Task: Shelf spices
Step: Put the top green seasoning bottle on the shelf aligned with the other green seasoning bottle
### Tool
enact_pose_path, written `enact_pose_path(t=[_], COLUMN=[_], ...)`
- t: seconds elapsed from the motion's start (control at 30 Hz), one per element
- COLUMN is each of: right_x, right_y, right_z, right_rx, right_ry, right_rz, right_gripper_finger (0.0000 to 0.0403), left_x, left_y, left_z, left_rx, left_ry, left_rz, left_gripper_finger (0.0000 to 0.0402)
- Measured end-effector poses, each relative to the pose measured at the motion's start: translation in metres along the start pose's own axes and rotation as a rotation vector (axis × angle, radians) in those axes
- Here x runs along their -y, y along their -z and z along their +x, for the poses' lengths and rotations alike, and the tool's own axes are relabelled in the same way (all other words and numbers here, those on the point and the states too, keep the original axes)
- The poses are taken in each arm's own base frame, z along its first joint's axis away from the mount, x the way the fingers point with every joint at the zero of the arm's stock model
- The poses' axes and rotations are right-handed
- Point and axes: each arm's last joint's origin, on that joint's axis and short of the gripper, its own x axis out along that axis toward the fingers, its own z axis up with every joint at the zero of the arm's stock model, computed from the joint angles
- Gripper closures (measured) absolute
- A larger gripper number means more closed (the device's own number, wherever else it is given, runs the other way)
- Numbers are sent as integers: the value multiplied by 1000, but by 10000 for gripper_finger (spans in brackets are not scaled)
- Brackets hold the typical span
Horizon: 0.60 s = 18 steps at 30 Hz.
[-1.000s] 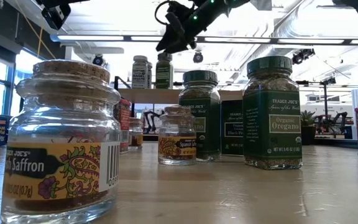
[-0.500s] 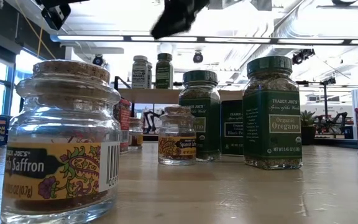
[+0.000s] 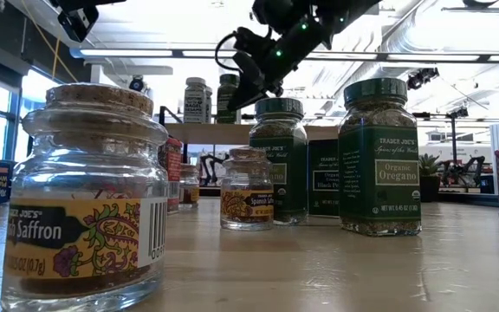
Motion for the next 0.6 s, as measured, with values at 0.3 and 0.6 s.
enact_pose_path(t=[0.3, 0.6], right_x=[22, 34], right_y=[-2, -3], right_z=[2, 7], right_rx=[43, 87], right_ry=[44, 40], right_rz=[62, 96], right_gripper_finger=[387, 387], left_x=[0, 0], left_y=[0, 0], left_z=[0, 0], left_rx=[1, 1], left_ry=[-2, -2], left_rz=[-8, -9], left_gripper_finger=[401, 401])
